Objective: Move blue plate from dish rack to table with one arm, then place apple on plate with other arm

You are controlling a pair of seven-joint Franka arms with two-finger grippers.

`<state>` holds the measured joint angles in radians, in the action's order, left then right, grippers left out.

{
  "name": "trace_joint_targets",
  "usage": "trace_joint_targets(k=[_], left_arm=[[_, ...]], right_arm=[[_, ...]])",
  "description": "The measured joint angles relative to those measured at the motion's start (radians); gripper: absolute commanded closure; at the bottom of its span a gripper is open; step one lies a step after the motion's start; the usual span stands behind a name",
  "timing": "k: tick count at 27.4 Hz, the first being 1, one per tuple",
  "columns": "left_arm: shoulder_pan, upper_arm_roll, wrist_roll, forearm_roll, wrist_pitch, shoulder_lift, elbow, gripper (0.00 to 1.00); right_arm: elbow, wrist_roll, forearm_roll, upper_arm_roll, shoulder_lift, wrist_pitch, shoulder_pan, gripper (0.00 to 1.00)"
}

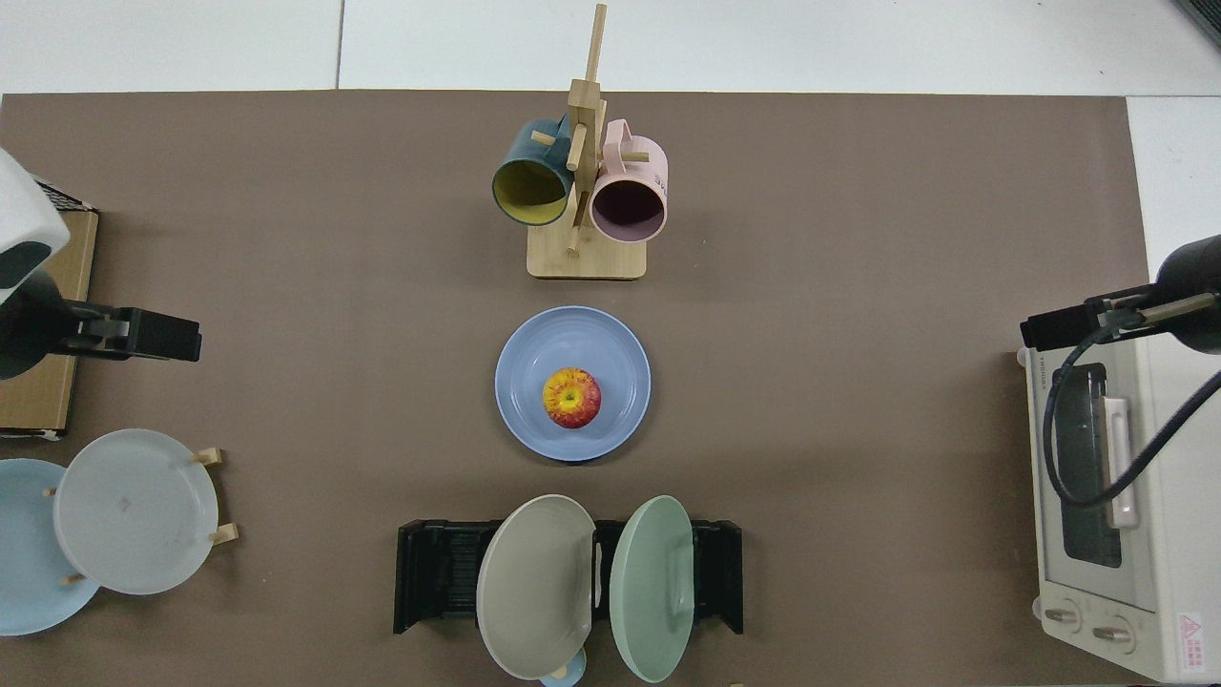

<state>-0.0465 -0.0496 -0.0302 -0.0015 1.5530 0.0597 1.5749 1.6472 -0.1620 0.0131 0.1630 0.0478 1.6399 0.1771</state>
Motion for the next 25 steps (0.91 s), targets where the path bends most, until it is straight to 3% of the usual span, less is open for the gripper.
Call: trace_joint_targets(k=[25], left_arm=[[0.000, 0.000, 0.000, 0.000, 0.000, 0.000, 0.000, 0.00]], right_arm=[[-0.001, 0.026, -0.002, -0.019, -0.006, 0.003, -0.030, 0.00]])
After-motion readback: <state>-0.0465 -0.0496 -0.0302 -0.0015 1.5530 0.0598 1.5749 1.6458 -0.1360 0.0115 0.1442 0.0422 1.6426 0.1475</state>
